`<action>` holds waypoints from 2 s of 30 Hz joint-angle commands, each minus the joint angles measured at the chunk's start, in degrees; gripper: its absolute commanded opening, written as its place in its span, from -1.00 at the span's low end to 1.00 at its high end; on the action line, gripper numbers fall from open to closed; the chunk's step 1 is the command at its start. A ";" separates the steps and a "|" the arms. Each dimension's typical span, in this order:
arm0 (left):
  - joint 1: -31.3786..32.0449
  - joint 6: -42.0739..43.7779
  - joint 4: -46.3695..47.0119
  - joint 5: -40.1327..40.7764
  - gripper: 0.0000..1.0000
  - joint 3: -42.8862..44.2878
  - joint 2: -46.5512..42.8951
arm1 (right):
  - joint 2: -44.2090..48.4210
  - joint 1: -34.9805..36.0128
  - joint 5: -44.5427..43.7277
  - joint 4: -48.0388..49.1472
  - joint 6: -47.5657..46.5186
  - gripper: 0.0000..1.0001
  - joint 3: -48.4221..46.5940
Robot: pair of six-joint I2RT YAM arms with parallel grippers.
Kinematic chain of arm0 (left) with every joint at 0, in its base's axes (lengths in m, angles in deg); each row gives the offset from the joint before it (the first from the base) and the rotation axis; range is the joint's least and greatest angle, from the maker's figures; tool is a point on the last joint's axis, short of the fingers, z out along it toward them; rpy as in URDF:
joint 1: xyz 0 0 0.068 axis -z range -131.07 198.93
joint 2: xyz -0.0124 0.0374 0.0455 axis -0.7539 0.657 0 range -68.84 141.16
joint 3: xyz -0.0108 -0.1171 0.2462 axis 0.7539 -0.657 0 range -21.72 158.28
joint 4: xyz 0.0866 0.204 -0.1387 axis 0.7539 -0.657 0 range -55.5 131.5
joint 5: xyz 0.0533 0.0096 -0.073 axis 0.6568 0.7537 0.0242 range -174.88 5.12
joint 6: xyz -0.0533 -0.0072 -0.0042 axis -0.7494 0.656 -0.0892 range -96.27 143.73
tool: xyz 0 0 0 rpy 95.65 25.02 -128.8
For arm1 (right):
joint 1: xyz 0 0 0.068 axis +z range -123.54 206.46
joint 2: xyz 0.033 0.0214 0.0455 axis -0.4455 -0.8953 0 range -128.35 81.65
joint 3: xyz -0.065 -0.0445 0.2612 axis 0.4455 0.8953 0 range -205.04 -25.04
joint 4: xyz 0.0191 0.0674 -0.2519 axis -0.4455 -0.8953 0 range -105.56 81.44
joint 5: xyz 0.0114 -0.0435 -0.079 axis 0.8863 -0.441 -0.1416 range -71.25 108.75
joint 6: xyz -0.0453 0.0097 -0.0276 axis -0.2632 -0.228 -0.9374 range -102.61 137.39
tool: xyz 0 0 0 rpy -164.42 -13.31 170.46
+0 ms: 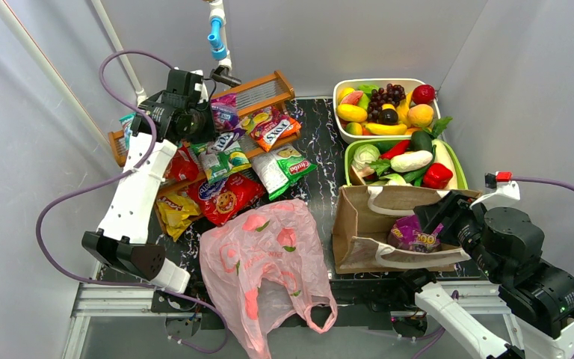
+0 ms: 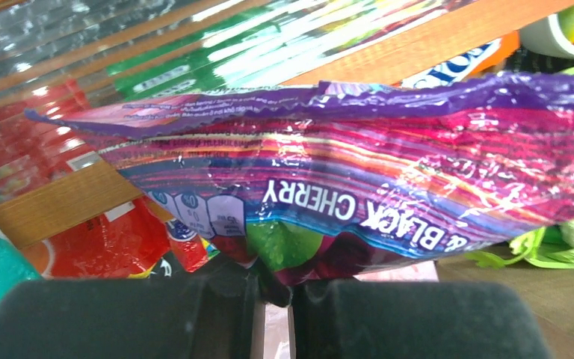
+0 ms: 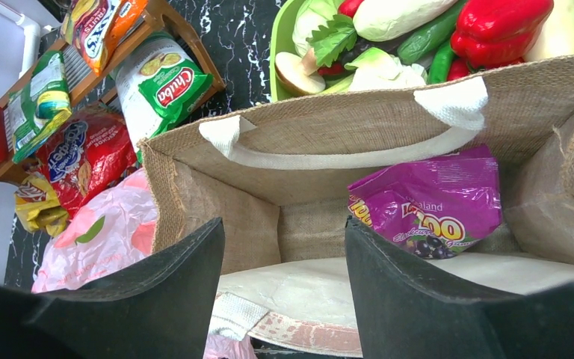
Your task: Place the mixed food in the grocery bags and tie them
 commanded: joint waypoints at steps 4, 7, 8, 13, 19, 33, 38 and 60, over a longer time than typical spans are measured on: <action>-0.34 -2.34 0.75 -8.19 -1.00 6.04 -3.20 | -0.21 0.00 -0.50 2.23 0.09 0.33 -0.66; 0.13 -1.51 0.95 -13.99 -1.00 8.65 -3.68 | -0.20 -0.07 0.00 2.73 -0.35 0.34 -1.12; 0.59 -0.88 1.04 -16.10 -1.00 9.57 -3.66 | -0.11 -0.07 0.38 3.03 -0.72 0.35 -1.30; 6.43 2.09 0.63 -17.99 -1.00 13.94 -2.75 | 0.89 -0.07 3.15 6.05 -2.03 0.36 -1.95; 12.83 2.62 1.75 -22.41 -1.00 17.45 -1.22 | 2.20 -0.02 12.15 12.25 -4.74 0.41 -2.31; 23.85 2.36 7.99 -26.69 -1.00 15.87 1.14 | 2.59 -0.07 30.09 24.90 -1.02 0.66 -0.41; 26.80 1.00 11.41 -28.08 -1.00 14.17 1.58 | 2.07 -0.04 34.82 31.39 -0.63 0.69 1.16; 39.30 -6.63 22.92 -29.02 -1.00 9.32 4.27 | -8.17 -0.02 36.83 39.46 -7.89 0.69 1.70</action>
